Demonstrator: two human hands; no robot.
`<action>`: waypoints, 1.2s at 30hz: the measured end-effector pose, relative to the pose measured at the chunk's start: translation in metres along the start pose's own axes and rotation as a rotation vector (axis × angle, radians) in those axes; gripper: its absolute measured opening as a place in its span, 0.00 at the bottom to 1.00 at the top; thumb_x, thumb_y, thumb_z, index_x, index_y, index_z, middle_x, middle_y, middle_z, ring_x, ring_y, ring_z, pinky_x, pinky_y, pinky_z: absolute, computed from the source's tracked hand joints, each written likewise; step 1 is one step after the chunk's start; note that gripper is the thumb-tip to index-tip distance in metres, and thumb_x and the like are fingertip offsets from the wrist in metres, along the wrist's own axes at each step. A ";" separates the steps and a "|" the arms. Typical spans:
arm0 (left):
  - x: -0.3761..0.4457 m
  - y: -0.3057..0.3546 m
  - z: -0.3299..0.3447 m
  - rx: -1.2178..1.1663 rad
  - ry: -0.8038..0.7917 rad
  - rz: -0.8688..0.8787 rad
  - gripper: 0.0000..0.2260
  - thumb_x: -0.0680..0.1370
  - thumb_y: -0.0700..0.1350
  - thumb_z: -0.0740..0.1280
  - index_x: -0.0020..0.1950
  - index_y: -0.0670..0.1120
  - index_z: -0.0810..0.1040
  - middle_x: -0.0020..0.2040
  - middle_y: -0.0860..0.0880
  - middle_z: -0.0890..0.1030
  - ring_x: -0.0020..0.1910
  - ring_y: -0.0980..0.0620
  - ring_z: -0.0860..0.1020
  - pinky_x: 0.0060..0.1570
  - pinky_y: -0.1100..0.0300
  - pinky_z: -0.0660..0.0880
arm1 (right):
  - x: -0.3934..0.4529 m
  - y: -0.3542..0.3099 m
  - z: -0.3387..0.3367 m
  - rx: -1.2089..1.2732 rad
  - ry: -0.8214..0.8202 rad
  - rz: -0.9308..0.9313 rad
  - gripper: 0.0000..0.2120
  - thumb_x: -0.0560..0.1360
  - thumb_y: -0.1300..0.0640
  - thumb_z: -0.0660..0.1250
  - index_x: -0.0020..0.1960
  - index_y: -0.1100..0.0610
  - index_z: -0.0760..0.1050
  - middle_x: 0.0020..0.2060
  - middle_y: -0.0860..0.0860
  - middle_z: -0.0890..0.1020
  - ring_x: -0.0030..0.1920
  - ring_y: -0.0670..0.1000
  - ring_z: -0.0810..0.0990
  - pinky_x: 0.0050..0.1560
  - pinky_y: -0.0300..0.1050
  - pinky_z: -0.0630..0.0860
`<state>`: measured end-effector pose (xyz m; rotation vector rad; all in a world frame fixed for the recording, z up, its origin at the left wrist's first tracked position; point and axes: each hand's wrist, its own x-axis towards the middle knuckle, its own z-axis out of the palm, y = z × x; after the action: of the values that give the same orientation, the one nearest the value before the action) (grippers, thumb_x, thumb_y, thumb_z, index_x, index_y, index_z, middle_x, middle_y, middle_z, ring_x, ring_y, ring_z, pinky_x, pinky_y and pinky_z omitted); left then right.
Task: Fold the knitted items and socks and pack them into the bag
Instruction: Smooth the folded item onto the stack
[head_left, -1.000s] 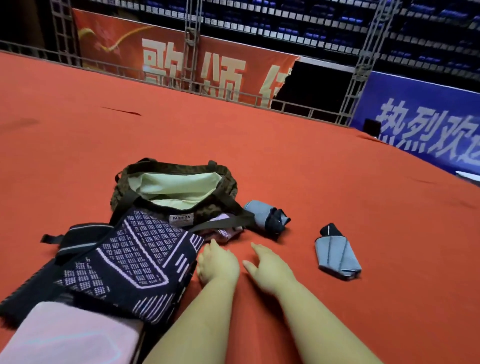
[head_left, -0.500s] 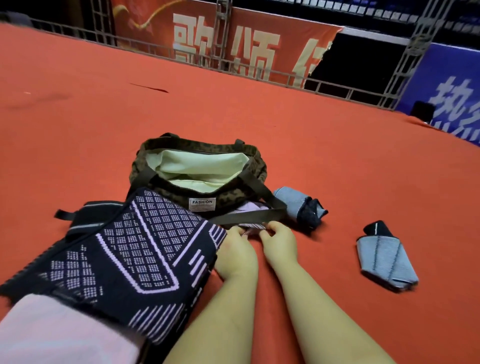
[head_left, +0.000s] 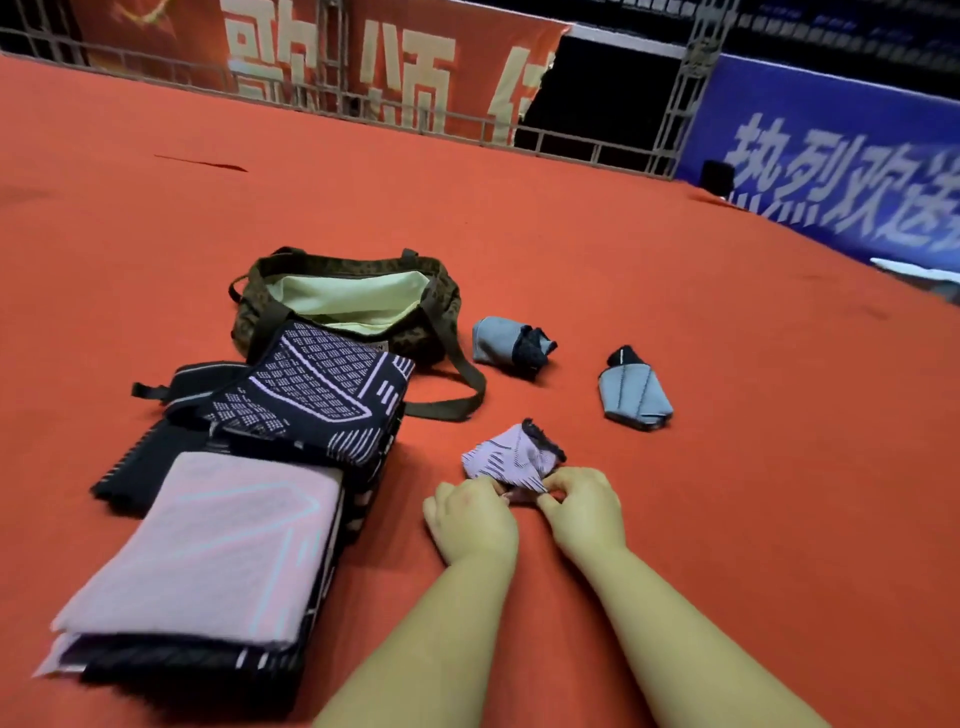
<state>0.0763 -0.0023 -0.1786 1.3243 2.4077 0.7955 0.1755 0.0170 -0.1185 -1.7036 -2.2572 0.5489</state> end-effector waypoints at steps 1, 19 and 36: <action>-0.014 0.002 -0.006 0.034 -0.006 0.040 0.08 0.78 0.50 0.62 0.54 0.53 0.79 0.57 0.51 0.80 0.61 0.49 0.70 0.55 0.57 0.62 | -0.008 0.011 0.006 0.012 0.053 0.025 0.11 0.75 0.59 0.64 0.54 0.60 0.81 0.58 0.57 0.79 0.62 0.56 0.73 0.61 0.44 0.69; -0.122 -0.034 -0.071 -0.534 -0.221 -0.032 0.20 0.78 0.46 0.60 0.69 0.53 0.61 0.55 0.49 0.78 0.59 0.44 0.76 0.62 0.54 0.68 | -0.125 0.028 0.024 0.905 0.330 0.200 0.06 0.79 0.59 0.63 0.44 0.57 0.76 0.35 0.46 0.78 0.36 0.42 0.74 0.36 0.27 0.69; -0.128 -0.024 -0.061 -0.636 -0.010 0.068 0.10 0.70 0.45 0.70 0.49 0.53 0.73 0.57 0.51 0.69 0.56 0.53 0.70 0.61 0.58 0.65 | -0.131 0.008 0.002 0.744 0.488 0.167 0.03 0.71 0.61 0.72 0.43 0.55 0.81 0.37 0.47 0.82 0.41 0.48 0.78 0.39 0.32 0.71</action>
<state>0.0991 -0.1405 -0.1455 1.1326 1.8553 1.4120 0.2175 -0.1070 -0.1216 -1.4243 -1.3388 0.7786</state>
